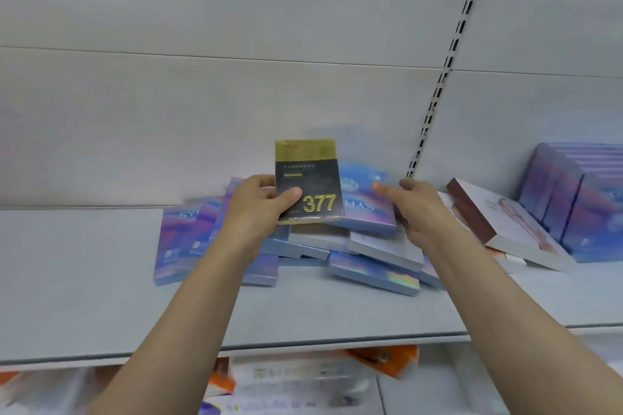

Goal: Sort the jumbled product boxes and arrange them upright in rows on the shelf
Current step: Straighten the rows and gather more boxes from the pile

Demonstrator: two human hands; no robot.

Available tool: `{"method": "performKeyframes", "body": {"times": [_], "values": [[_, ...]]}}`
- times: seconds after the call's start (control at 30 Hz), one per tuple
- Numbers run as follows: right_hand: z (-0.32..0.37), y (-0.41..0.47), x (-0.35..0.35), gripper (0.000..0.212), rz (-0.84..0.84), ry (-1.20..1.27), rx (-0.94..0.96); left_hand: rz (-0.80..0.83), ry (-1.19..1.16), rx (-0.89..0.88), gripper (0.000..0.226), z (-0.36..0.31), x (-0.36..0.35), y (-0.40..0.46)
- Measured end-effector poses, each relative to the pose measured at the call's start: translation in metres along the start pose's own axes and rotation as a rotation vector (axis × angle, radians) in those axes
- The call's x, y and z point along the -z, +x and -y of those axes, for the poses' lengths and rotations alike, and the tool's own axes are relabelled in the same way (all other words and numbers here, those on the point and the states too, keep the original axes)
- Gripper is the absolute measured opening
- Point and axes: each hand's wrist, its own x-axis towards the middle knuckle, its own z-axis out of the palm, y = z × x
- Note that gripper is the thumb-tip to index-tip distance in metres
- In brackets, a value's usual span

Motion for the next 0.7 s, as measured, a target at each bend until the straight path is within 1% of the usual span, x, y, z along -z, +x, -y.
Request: {"method": "performKeyframes", "body": {"times": [0.07, 0.1, 0.17, 0.33, 0.47, 0.53, 0.57, 0.63, 0.7], "values": [[0.000, -0.009, -0.003, 0.050, 0.046, 0.239, -0.079, 0.006, -0.037, -0.008, 0.033, 0.003, 0.003, -0.006], [0.000, -0.016, -0.005, 0.038, 0.058, 0.311, -0.094, 0.010, -0.051, 0.001, 0.034, 0.005, 0.006, -0.008], [-0.001, -0.030, -0.007, 0.032, 0.062, 0.355, -0.072, 0.029, -0.066, 0.005, 0.033, 0.010, 0.009, -0.012], [-0.006, -0.064, 0.006, 0.035, 0.038, 0.319, 0.090, 0.076, -0.129, -0.024, 0.026, 0.018, -0.005, -0.030], [-0.010, -0.089, 0.028, 0.031, -0.005, 0.335, 0.162, 0.139, -0.213, -0.016, 0.034, 0.007, -0.030, -0.049], [-0.011, -0.097, 0.047, 0.031, 0.006, 0.337, 0.205, 0.145, -0.247, -0.053, 0.033, -0.003, -0.044, -0.060], [-0.010, -0.101, 0.058, 0.034, 0.000, 0.300, 0.235, 0.149, -0.258, -0.078, 0.032, -0.009, -0.052, -0.065], [-0.007, -0.107, 0.081, 0.049, -0.078, 0.114, 0.298, 0.163, -0.249, -0.120, 0.032, -0.023, -0.068, -0.076], [-0.002, -0.110, 0.111, 0.078, -0.182, -0.120, 0.409, 0.174, -0.211, -0.158, 0.032, -0.035, -0.087, -0.086]]}}
